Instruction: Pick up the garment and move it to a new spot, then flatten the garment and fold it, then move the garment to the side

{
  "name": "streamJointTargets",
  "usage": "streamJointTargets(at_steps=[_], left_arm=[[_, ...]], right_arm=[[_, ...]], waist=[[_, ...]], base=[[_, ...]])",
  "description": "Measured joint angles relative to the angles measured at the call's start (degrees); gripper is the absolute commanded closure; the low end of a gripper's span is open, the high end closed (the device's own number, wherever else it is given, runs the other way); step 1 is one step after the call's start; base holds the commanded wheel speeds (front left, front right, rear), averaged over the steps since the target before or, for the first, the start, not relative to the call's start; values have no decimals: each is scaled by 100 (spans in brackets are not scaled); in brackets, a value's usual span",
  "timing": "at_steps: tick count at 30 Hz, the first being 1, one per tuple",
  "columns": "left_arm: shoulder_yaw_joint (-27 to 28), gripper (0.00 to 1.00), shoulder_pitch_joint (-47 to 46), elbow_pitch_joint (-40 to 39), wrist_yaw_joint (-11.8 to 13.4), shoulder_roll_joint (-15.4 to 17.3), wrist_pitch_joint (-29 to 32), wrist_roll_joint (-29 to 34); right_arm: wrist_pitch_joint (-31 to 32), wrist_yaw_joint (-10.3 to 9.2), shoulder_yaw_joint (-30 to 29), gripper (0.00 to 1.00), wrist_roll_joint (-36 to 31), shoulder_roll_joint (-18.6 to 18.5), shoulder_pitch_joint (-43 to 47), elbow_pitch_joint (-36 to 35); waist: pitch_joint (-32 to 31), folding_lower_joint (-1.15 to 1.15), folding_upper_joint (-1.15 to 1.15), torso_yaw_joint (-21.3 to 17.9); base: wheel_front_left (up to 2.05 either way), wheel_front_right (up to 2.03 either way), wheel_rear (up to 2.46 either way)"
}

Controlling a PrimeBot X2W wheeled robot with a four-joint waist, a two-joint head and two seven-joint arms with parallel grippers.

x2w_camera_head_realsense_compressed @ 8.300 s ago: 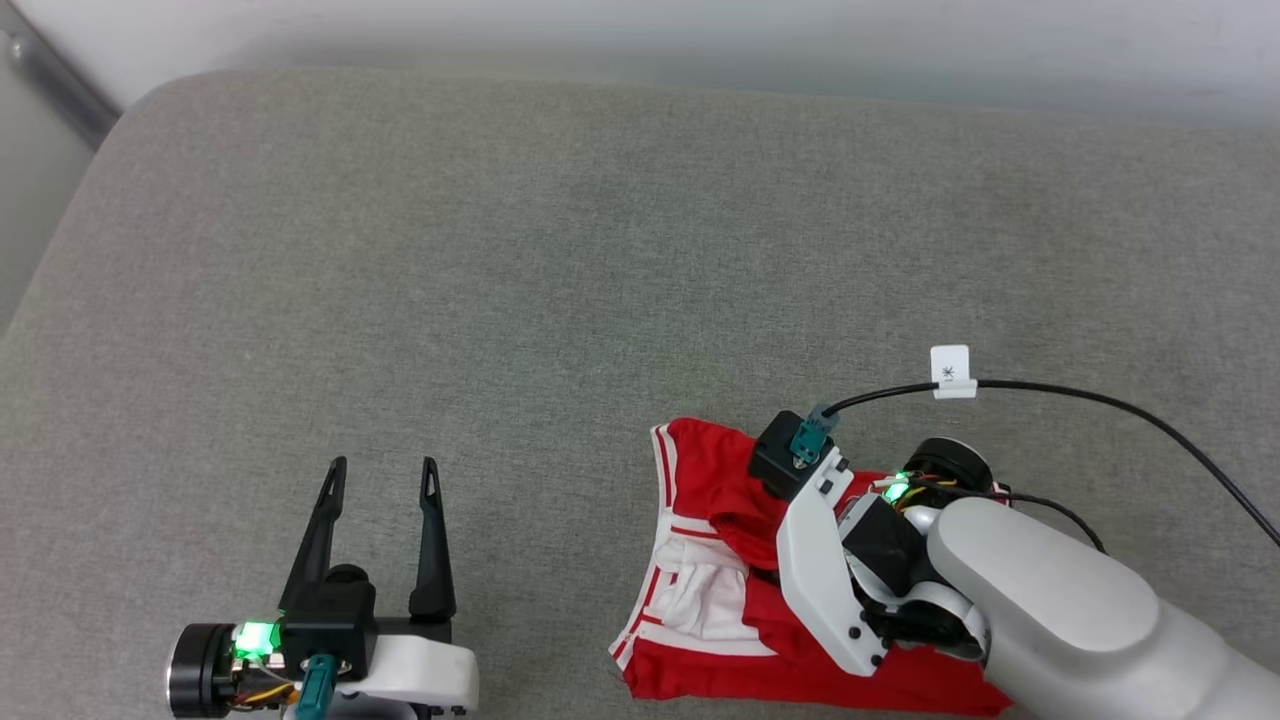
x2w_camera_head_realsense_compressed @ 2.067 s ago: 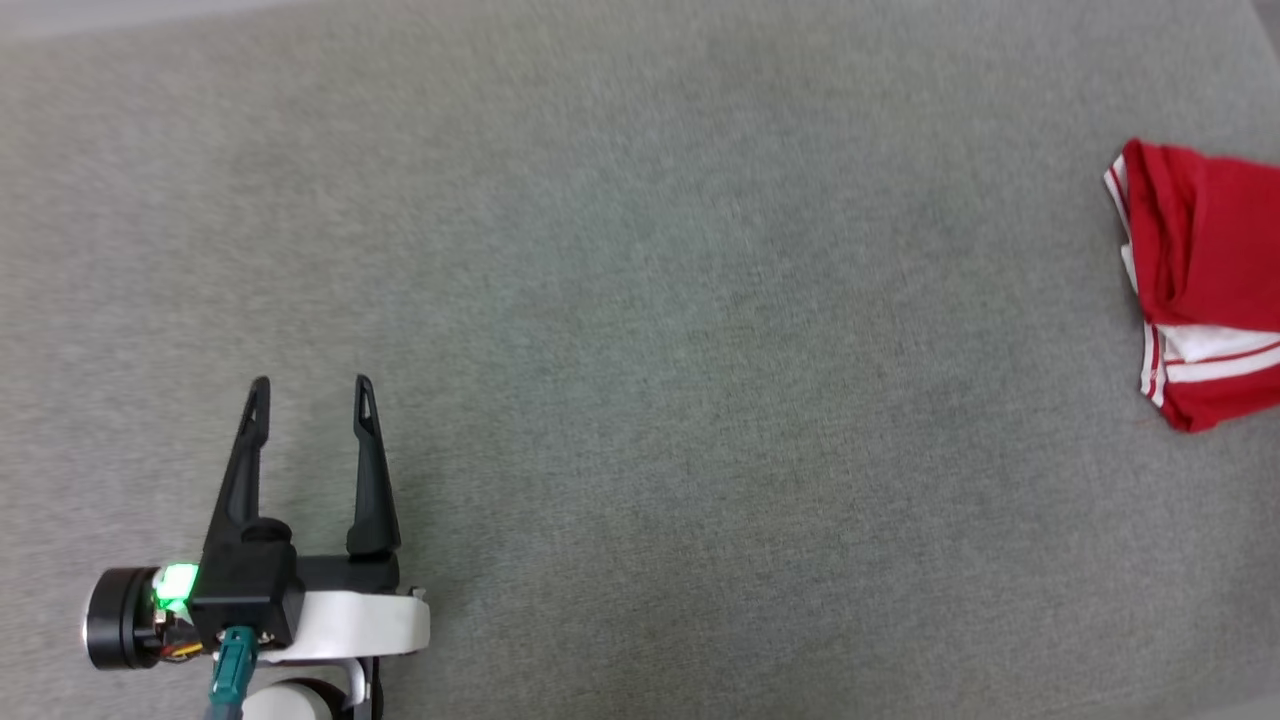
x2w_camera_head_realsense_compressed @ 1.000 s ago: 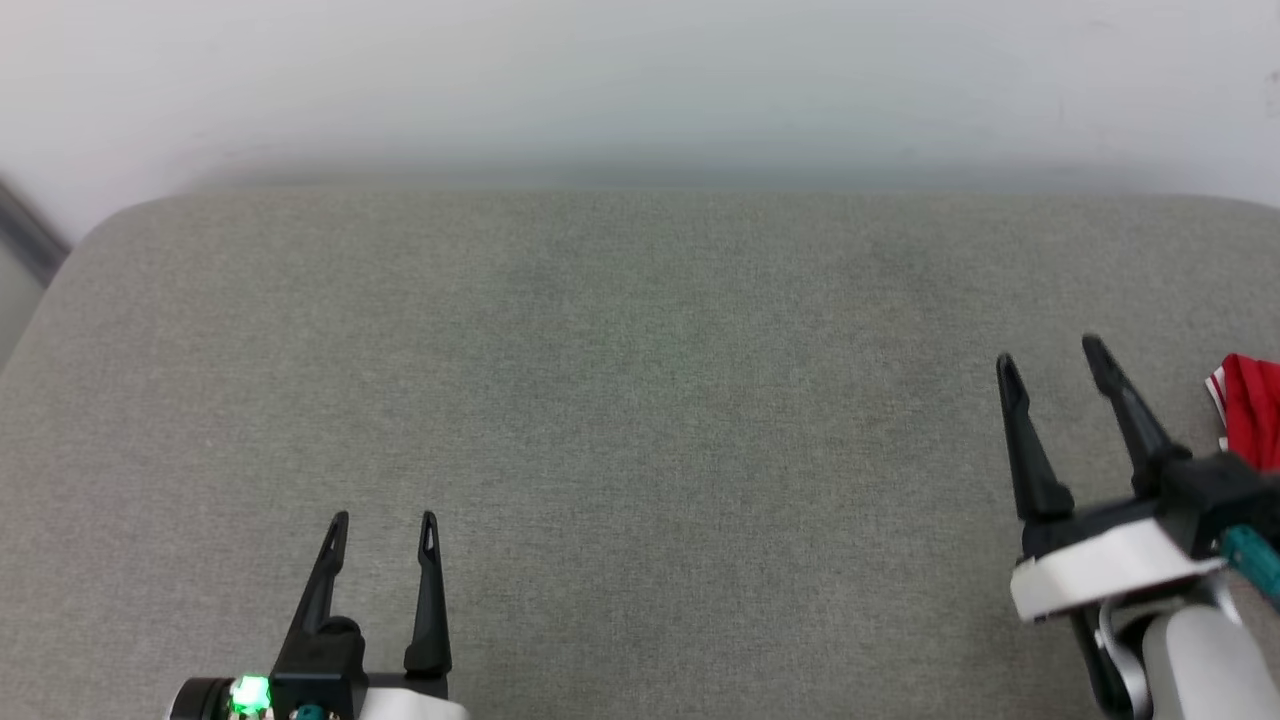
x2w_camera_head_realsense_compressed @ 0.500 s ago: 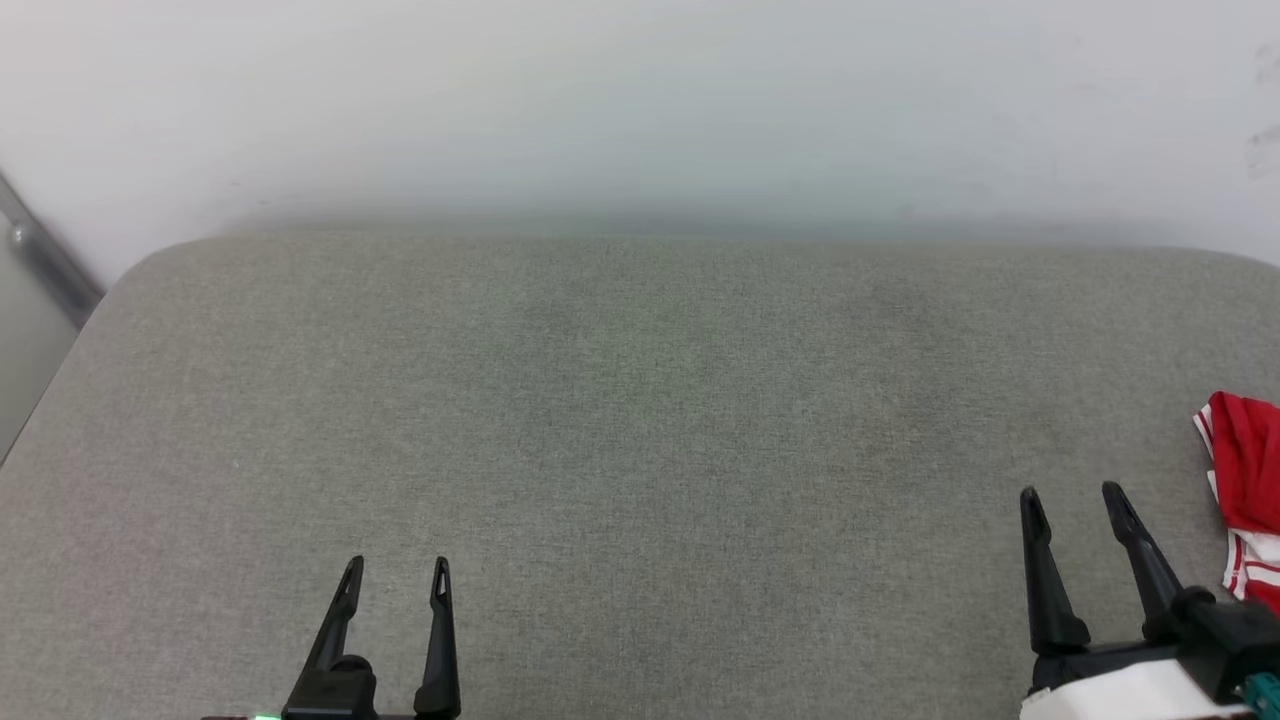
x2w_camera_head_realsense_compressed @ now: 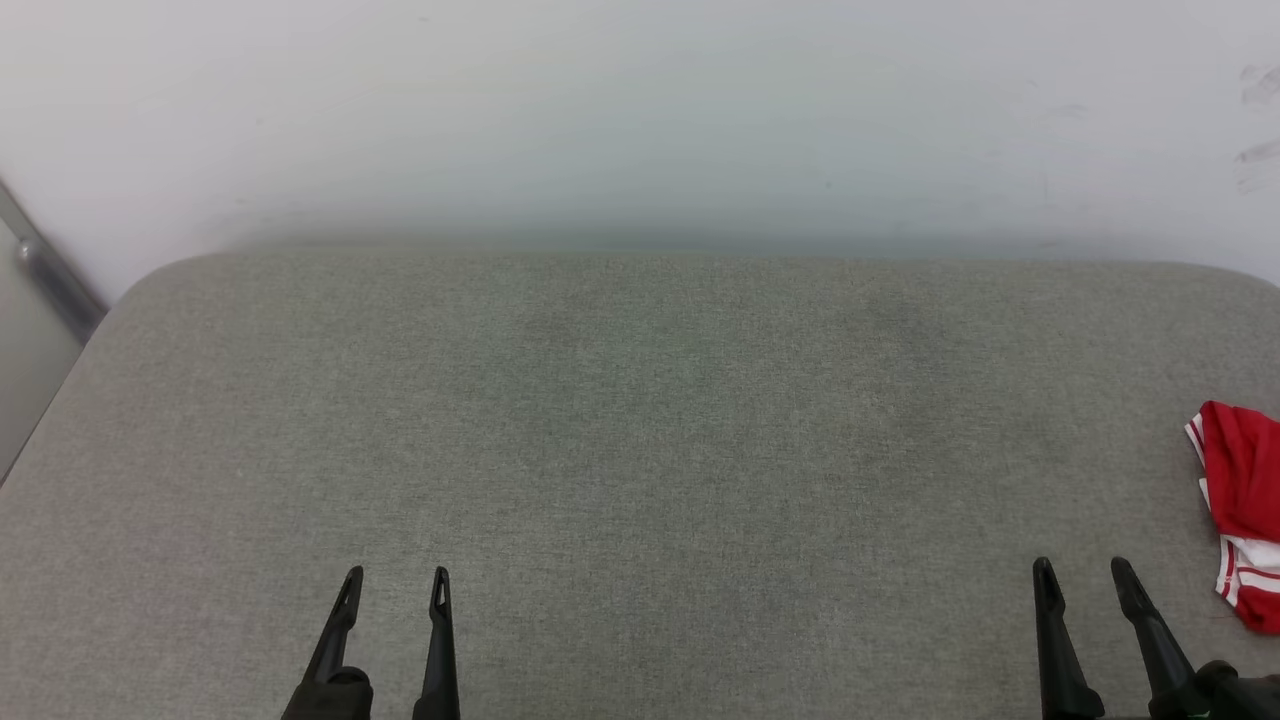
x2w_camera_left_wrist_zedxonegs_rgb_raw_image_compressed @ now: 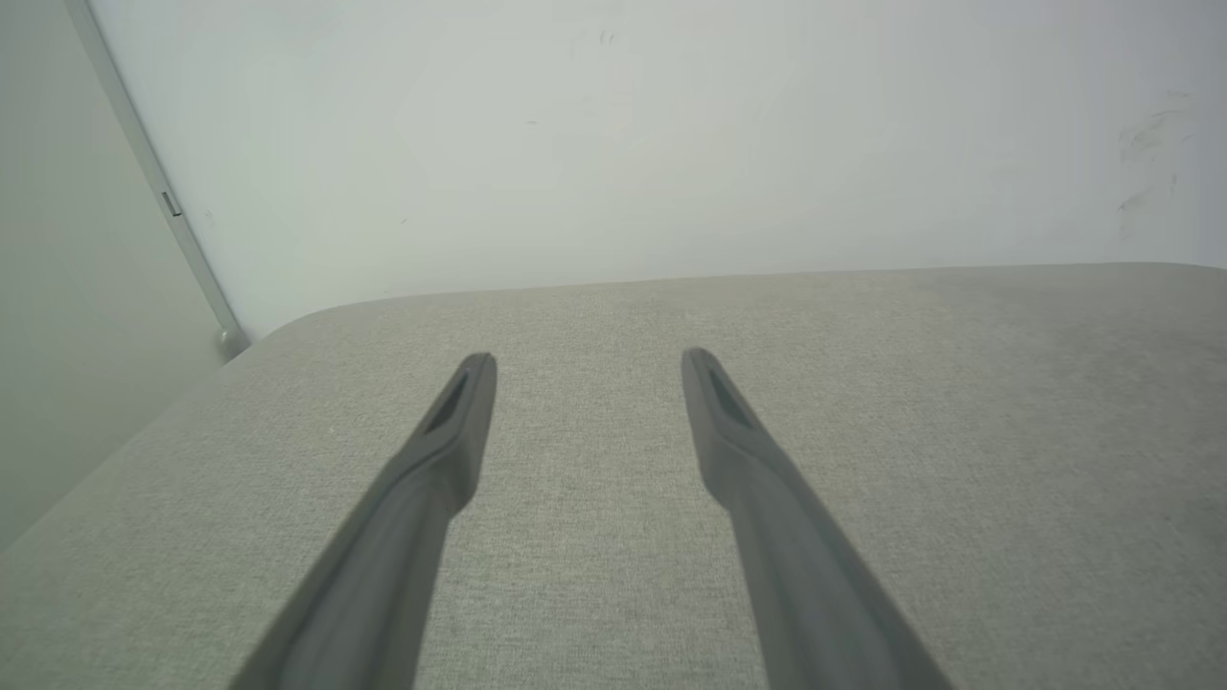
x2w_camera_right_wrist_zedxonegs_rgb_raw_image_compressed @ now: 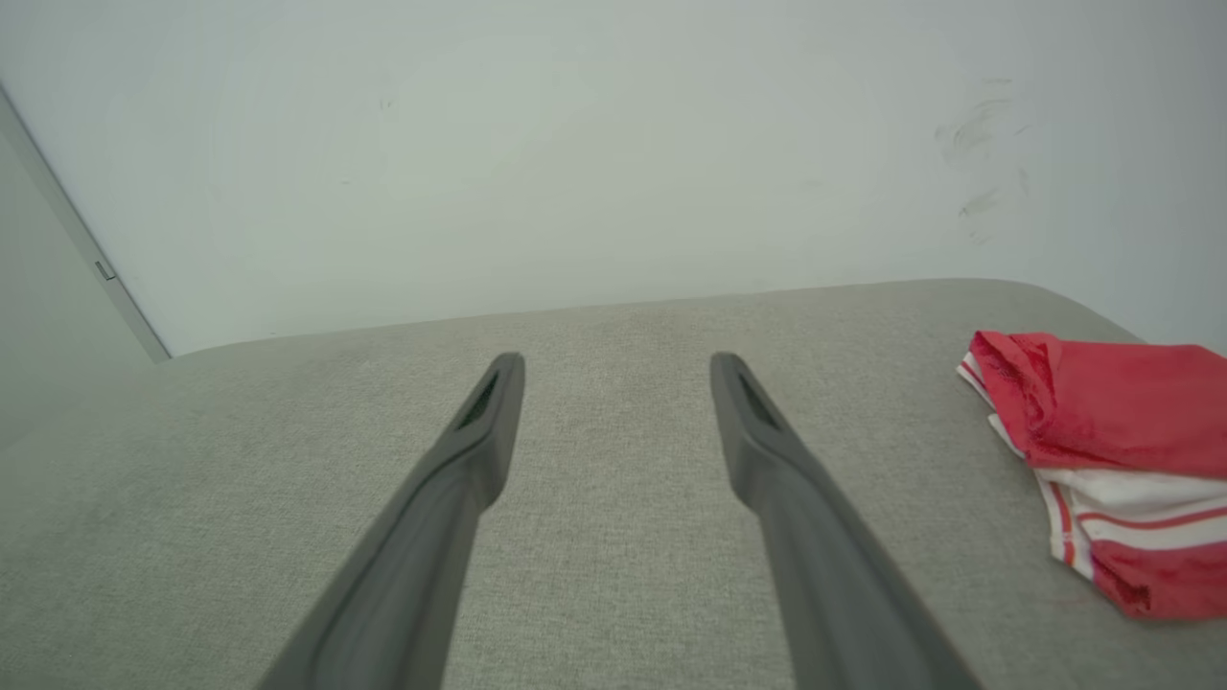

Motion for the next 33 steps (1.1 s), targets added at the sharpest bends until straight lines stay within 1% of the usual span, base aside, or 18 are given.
streamJointTargets(at_steps=[5,6,12,22,33], left_arm=[[26,0,20,4,-9,-4,0,2],[30,100,20,4,-9,-4,0,2],[-1,100,87,285,-10,-20,36,-46],[45,100,-38,411,-113,8,240,-1302],[136,100,-288,593,-289,67,470,-2561]], right_arm=[[0,0,78,0,37,2,40,12],[0,0,87,100,36,2,40,15],[34,1,98,100,71,2,57,296],[243,1,127,100,1191,-18,-55,448],[460,1,138,100,2301,-62,-303,601]], waist=[[0,0,0,-22],[2,0,0,-22],[4,0,0,-24],[16,0,0,-40],[27,1,0,-56]], base=[[0,0,0],[0,0,0],[0,0,0],[0,0,0],[0,0,0]])
